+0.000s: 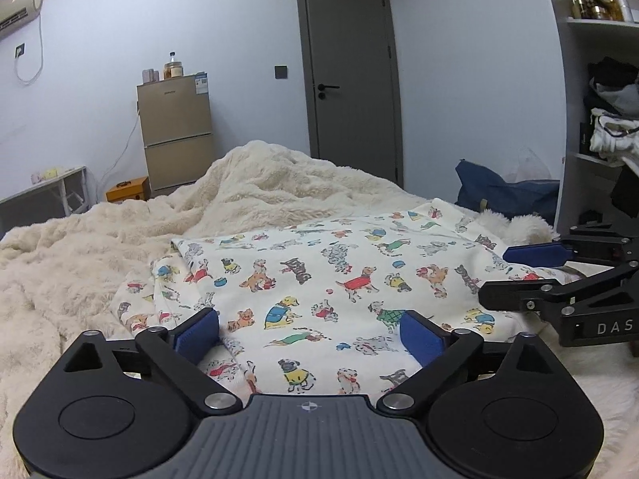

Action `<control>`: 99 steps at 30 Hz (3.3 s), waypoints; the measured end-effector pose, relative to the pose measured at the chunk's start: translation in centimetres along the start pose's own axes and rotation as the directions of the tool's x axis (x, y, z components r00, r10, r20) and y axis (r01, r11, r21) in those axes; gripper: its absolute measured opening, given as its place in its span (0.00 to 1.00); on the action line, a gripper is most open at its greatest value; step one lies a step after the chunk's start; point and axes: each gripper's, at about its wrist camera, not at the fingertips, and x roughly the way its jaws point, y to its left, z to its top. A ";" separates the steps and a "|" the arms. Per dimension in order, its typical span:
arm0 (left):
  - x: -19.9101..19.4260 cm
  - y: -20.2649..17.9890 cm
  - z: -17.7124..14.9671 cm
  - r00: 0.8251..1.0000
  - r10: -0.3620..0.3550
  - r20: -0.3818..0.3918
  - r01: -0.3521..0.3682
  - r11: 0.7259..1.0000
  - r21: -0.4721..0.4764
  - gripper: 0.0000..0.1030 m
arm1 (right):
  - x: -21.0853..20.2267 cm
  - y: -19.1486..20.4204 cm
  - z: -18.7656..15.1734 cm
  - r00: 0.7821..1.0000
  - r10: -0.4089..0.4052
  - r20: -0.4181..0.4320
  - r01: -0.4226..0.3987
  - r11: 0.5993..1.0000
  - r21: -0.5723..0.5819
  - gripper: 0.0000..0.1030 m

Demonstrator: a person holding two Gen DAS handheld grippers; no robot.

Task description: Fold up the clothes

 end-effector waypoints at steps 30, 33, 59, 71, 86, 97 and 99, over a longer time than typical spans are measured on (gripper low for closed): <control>0.6 1.1 -0.2 1.000 -0.028 -0.002 0.028 0.999 -0.038 1.00 | -3.3 1.1 -0.9 0.988 -0.027 0.151 0.036 0.998 -0.059 0.09; 0.6 0.9 -0.2 1.000 -0.026 -0.004 0.026 0.999 -0.031 1.00 | -1.5 1.3 -0.6 0.999 0.004 0.032 -0.001 0.997 -0.082 0.13; 0.5 1.2 -0.3 0.999 -0.038 -0.005 0.037 0.998 -0.041 1.00 | -1.7 0.5 -0.7 0.998 0.001 0.069 0.001 0.999 -0.035 0.18; 0.5 1.1 -0.2 0.998 -0.049 -0.028 0.049 0.999 -0.008 1.00 | -0.7 0.0 -0.3 0.997 0.056 -0.051 -0.058 0.997 -0.042 0.19; -3.4 -1.4 -2.0 0.996 -0.081 -0.035 0.085 0.764 0.639 1.00 | -4.4 0.4 0.1 0.981 0.106 -0.165 -0.178 0.835 -0.520 0.55; -0.6 -3.8 -1.8 0.988 -0.005 0.151 -0.123 0.555 0.823 0.97 | 0.8 6.4 -1.0 0.996 -0.033 -0.078 -0.041 0.616 -0.787 0.62; -1.2 -3.4 -0.9 0.982 0.008 0.190 -0.160 0.573 0.804 0.92 | 1.1 6.6 -0.7 0.997 -0.054 -0.051 -0.009 0.593 -0.805 0.62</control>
